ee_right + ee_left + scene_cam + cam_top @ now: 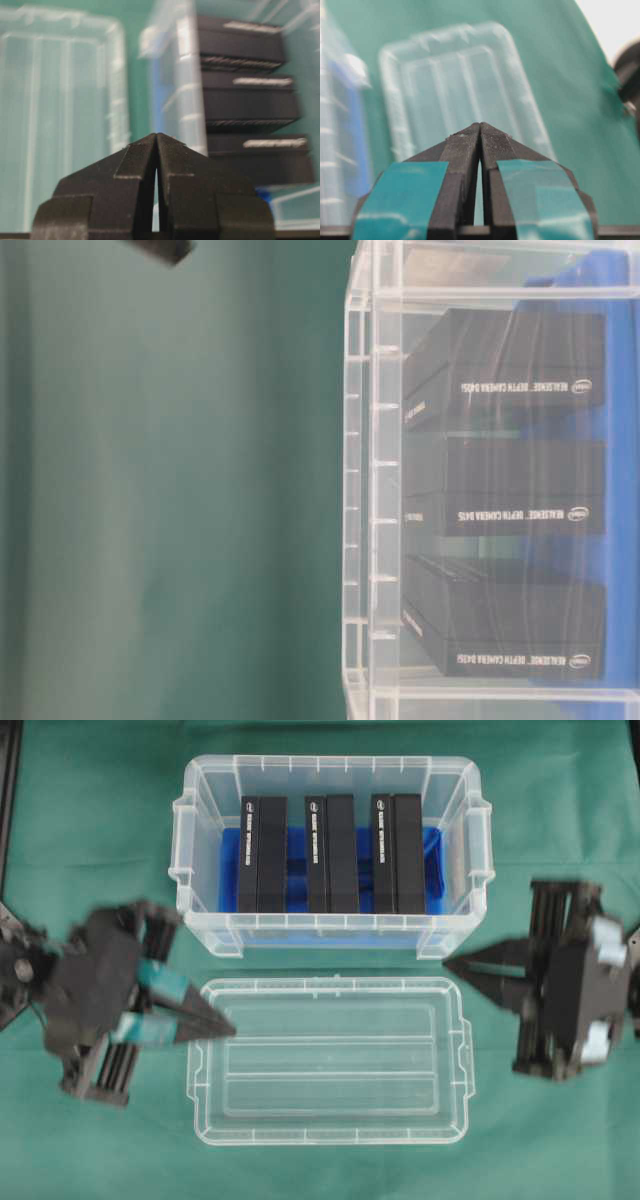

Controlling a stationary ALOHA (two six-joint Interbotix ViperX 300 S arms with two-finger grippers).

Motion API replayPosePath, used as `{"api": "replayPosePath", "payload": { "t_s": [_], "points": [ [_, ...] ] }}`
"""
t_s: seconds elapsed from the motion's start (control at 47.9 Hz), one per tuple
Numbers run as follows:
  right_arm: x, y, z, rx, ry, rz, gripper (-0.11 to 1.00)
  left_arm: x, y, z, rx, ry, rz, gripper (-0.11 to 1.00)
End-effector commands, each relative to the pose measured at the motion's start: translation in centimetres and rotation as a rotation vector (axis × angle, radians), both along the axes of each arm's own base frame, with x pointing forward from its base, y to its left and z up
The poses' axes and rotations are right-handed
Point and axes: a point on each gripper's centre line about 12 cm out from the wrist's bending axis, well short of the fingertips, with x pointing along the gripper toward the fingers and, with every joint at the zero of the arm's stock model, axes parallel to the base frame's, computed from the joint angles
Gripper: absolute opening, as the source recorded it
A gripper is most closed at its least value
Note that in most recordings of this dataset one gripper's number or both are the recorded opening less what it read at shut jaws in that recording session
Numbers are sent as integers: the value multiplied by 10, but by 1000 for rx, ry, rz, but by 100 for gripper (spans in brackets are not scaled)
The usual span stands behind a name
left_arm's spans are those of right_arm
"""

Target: Clamp the lid of the box with both arms, then lift and open it.

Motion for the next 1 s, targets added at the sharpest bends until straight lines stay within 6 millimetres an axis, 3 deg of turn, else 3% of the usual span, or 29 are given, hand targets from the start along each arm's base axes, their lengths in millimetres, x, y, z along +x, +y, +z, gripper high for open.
{"api": "replayPosePath", "payload": {
  "t_s": [0.0,0.48,0.793,0.981],
  "points": [
    [-2,-14,15,-5,-71,-11,0,-3,17,18,-1,-75,43,1],
    [-23,-78,35,-77,-198,-93,0,-20,86,40,35,-223,251,1],
    [-38,-110,22,-82,-251,-141,0,-34,114,40,54,-266,350,1],
    [-44,-114,18,-78,-275,-134,0,-42,124,30,57,-284,392,1]
  ]
}}
